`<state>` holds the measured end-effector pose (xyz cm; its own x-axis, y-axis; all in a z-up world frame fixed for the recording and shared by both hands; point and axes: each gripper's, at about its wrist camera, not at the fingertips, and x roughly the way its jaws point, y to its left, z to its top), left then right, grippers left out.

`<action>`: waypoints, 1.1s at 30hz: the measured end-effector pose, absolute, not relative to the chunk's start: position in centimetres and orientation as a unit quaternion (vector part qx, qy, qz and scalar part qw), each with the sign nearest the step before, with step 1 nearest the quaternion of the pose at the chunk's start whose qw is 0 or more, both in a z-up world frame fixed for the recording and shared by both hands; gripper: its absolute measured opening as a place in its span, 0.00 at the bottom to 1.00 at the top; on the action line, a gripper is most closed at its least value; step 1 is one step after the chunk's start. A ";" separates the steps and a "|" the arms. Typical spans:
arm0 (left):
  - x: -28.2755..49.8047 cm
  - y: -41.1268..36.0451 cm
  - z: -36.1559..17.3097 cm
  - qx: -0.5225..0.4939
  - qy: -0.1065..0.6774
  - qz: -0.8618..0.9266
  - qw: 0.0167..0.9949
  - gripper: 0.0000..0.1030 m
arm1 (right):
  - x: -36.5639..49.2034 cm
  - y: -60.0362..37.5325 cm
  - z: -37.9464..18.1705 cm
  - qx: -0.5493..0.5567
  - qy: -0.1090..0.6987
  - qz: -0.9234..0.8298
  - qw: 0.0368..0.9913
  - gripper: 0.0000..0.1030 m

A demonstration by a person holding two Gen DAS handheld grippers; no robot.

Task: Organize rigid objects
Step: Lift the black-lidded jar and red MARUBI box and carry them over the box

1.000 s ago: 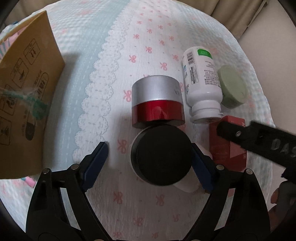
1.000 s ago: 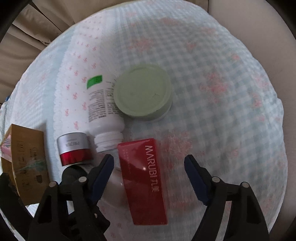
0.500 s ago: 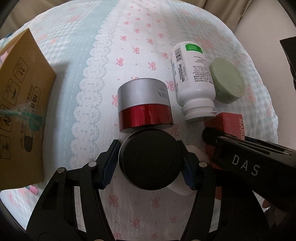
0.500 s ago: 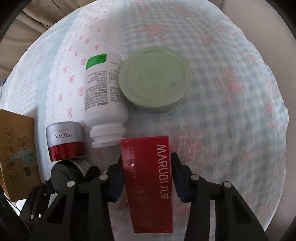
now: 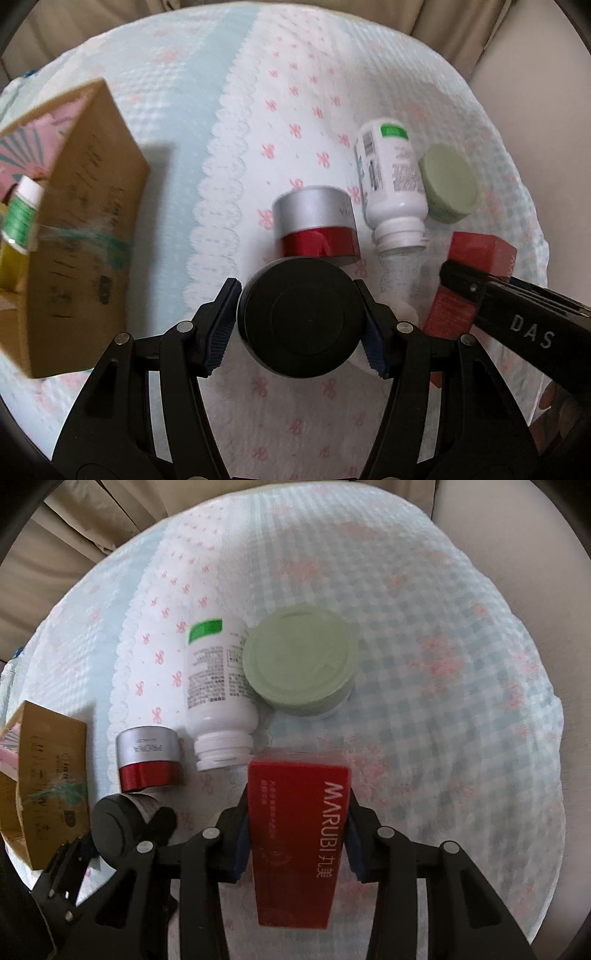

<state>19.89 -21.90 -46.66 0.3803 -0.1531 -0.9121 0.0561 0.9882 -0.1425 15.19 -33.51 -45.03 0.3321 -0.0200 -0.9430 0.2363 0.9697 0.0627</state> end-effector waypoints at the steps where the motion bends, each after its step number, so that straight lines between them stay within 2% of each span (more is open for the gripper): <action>1: 19.7 -21.7 -45.9 -0.045 0.548 -0.062 0.833 0.55 | 14.9 -33.6 -44.5 0.097 0.568 -0.077 0.814 0.37; 8: 18.0 -19.9 -39.4 -0.054 0.511 -0.061 0.856 0.55 | 12.0 -33.6 -39.0 0.104 0.528 -0.072 0.840 0.37; 22: 13.9 -12.7 -20.3 -0.073 0.437 -0.064 0.894 0.55 | 7.0 -27.9 -21.1 0.087 0.450 0.005 0.889 0.37; 27: 13.0 -7.8 -16.4 -0.088 0.428 -0.048 0.898 0.55 | 6.3 -24.7 -17.4 0.085 0.429 0.045 0.898 0.37; 33: 13.1 -1.0 -14.7 -0.091 0.423 -0.037 0.901 0.55 | 6.5 -20.2 -15.3 0.093 0.417 0.067 0.902 0.37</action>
